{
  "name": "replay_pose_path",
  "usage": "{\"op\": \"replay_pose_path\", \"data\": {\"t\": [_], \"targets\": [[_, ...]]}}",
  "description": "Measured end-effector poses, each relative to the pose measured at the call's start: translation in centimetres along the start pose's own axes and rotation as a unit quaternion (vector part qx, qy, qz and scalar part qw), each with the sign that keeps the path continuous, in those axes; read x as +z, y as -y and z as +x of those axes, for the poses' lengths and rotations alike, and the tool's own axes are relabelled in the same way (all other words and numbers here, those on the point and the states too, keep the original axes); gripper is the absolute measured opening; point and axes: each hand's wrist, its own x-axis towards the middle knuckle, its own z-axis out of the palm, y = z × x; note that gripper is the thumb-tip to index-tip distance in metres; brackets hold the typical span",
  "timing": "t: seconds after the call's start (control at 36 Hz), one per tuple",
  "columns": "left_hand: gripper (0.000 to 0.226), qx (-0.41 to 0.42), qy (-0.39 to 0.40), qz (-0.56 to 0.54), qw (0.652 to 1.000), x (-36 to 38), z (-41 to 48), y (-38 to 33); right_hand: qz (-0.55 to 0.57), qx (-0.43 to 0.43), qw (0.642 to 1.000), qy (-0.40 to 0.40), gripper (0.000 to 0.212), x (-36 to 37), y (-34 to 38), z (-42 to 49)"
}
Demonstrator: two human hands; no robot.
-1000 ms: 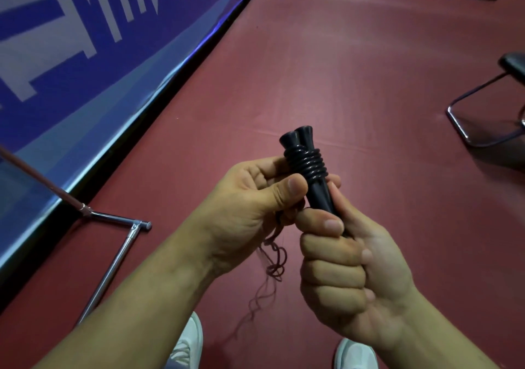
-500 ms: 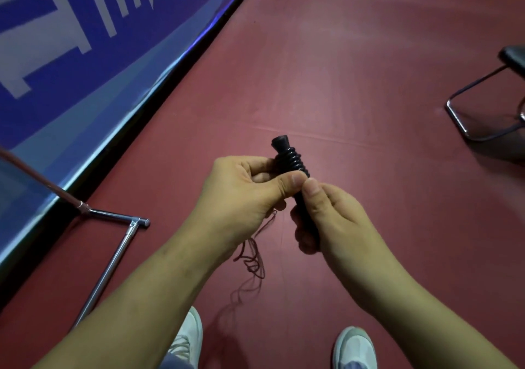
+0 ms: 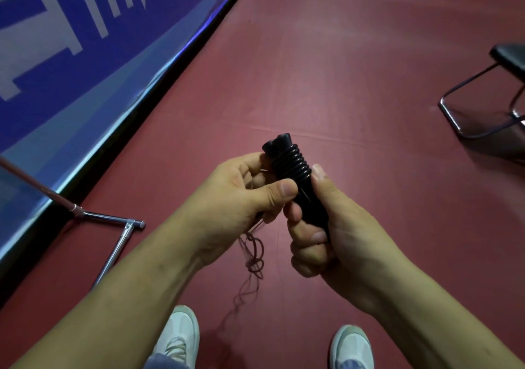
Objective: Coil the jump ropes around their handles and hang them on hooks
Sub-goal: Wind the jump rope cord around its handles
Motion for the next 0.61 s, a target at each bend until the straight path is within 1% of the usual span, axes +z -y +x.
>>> {"op": "replay_pose_path", "data": {"t": [0.06,0.14,0.22,0.33,0.42,0.5,0.61], "targets": [[0.021,-0.012,0.026,0.0,1.0,-0.1,-0.2,0.0,0.031,0.019,0.999,0.021,0.059,0.2,-0.1,-0.2],[0.021,-0.02,0.044,-0.033,0.998,-0.2,-0.3,-0.2,0.08,0.039,0.995,0.044,0.062,0.6,0.2,-0.4],[0.027,-0.012,0.053,-0.035,0.998,-0.4,-0.2,-0.4,0.144,0.053,0.986,0.062,0.064,0.7,0.8,-0.6],[0.023,0.02,0.039,0.025,0.999,-0.7,-0.2,-0.5,0.197,0.092,0.971,0.104,0.066,0.5,1.0,-0.7],[0.025,0.04,0.016,0.058,0.997,-0.7,-0.3,-0.3,0.238,0.121,0.949,0.168,0.064,0.0,0.4,-0.3],[0.012,0.034,0.01,0.062,0.997,-0.6,-0.7,-0.2,0.253,0.134,0.934,0.215,0.058,-0.4,-0.2,0.1],[0.015,0.015,0.018,0.058,0.998,-0.7,-0.9,-0.5,0.257,0.145,0.924,0.245,0.061,-0.7,-0.6,0.2]]}}
